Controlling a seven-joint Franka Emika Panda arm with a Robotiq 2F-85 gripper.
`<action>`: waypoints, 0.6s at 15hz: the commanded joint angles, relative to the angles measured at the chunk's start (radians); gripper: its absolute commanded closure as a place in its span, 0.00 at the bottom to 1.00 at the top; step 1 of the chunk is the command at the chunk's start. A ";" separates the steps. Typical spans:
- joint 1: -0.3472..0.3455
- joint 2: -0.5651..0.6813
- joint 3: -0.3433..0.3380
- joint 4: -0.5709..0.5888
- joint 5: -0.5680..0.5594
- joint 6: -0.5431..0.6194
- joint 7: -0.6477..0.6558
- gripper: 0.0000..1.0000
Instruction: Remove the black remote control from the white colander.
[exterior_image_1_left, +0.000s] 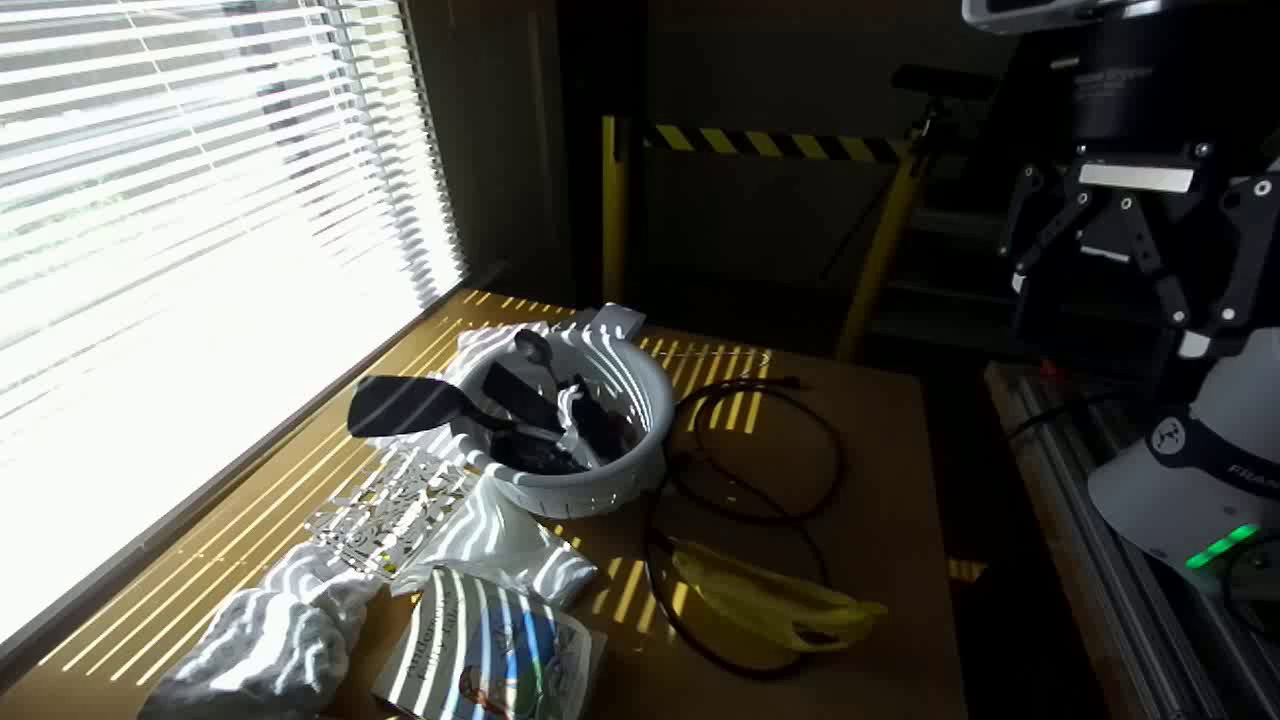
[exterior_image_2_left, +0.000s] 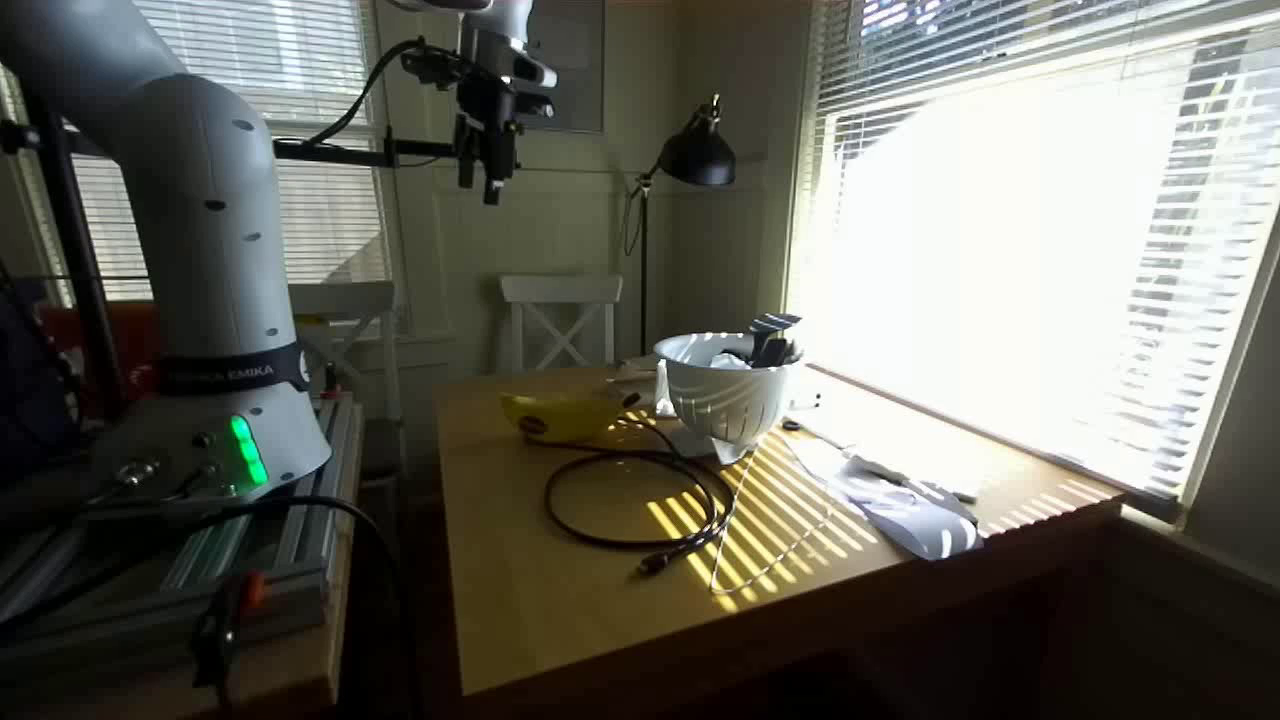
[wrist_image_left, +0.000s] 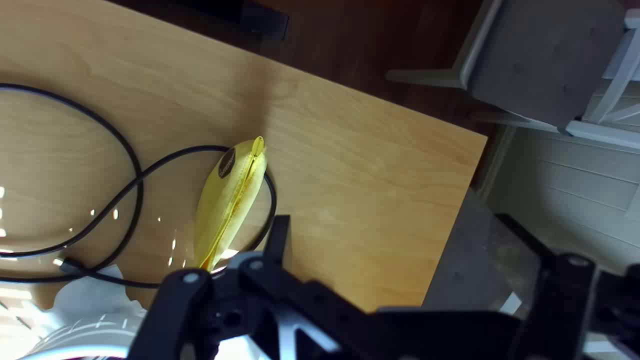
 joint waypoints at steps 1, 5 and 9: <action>-0.020 -0.001 0.016 0.002 0.010 -0.006 -0.009 0.00; -0.075 0.034 0.014 0.029 -0.022 0.056 0.033 0.00; -0.187 0.158 0.003 0.114 -0.096 0.186 0.079 0.00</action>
